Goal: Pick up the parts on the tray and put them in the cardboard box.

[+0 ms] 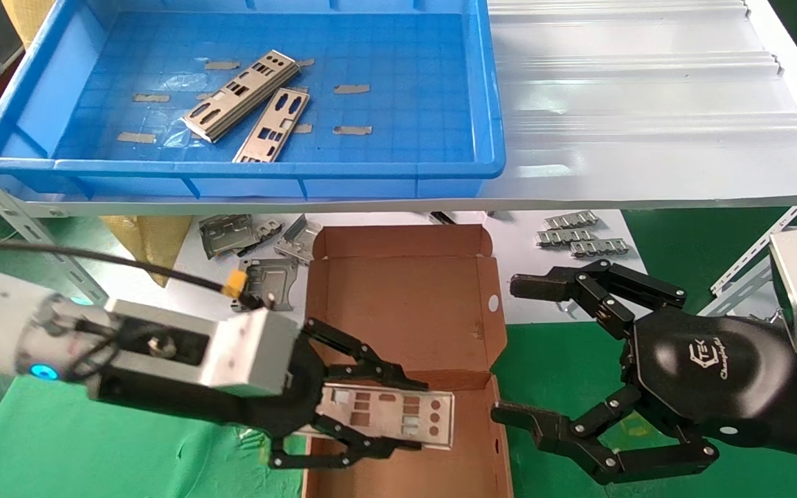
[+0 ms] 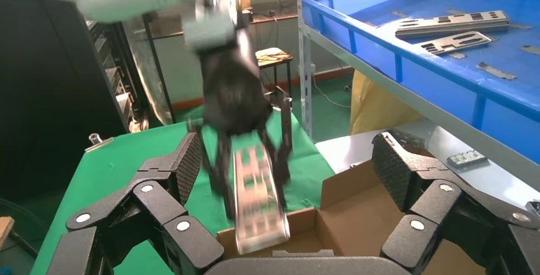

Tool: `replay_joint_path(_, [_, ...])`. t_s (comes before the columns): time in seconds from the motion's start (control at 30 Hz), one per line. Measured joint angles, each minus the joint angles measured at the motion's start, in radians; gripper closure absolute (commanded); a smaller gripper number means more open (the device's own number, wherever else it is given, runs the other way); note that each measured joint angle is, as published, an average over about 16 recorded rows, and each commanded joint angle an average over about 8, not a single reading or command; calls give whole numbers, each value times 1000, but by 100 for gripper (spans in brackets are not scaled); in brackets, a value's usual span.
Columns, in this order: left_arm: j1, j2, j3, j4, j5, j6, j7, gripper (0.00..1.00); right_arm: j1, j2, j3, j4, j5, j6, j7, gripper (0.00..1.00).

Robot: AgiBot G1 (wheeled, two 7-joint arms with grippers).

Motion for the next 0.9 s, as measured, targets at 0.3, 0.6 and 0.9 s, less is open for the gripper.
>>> replay_joint_path(0.3, [142,127,43,71,60,-179,141,100,0,0,0,0,0,0,0,0])
replay_joint_path(0.6, [146,246,68,234,112,-259,236,8,0,0,0,0,0,0,0,0])
replay_joint_path(0.9, [112,313,70,369,120,-266,297,0,0,0,0,0,0,0,0,0])
